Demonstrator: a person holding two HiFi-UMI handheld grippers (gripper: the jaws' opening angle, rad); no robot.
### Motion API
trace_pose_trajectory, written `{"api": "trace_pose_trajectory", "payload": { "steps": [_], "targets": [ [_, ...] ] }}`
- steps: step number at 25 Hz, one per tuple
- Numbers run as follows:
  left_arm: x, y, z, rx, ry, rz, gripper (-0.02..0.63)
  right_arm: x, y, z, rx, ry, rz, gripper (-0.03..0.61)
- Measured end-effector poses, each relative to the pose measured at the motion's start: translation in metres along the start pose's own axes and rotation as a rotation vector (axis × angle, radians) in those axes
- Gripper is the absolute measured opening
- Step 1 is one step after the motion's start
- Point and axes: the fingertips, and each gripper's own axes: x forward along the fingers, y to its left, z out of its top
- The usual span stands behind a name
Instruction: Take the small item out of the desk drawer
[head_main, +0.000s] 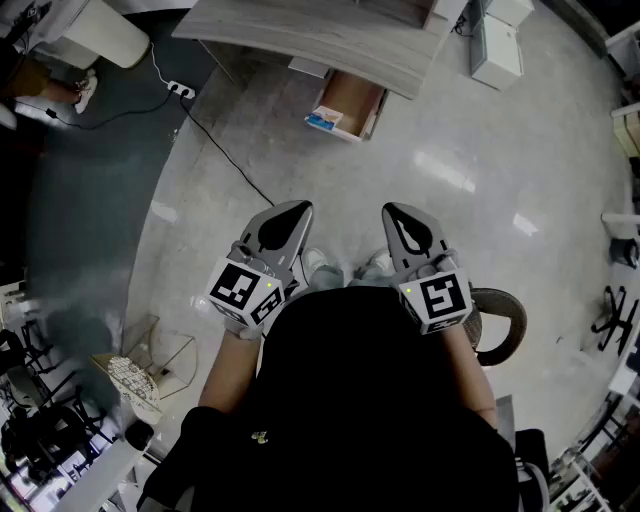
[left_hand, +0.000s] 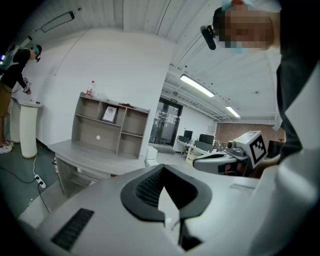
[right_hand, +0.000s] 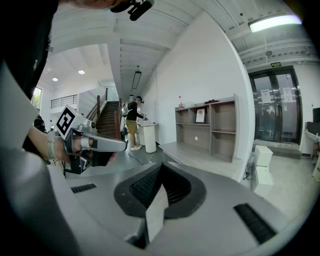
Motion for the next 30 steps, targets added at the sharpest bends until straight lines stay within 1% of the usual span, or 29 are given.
{"api": "trace_pose_trajectory", "payload": {
  "steps": [4,8,13,16,20,26,30],
  "targets": [
    [-0.018,0.011,-0.002,0.016,0.0,0.0,0.008,0.014,0.018,0.004,-0.011,-0.004,-0.005,-0.003],
    [-0.039,0.038,-0.007,0.01,-0.002,0.014,0.008,0.04,0.04,0.011,-0.016,0.012,-0.017,-0.003],
    [-0.071,0.071,-0.013,-0.004,-0.009,0.039,0.008,0.075,0.07,0.014,-0.034,0.016,0.013,-0.003],
    [-0.088,0.092,-0.019,-0.029,0.003,0.058,0.008,0.094,0.084,0.014,-0.064,0.035,0.005,-0.003],
    [-0.108,0.116,-0.021,-0.065,0.0,0.093,0.008,0.121,0.098,0.011,-0.082,0.065,0.034,-0.003],
    [-0.097,0.146,-0.021,-0.077,0.01,0.135,0.008,0.166,0.091,0.011,-0.072,0.086,0.085,-0.003],
    [-0.078,0.186,-0.02,-0.091,0.029,0.153,0.008,0.213,0.081,0.017,-0.092,0.1,0.121,-0.003]
  ]
}}
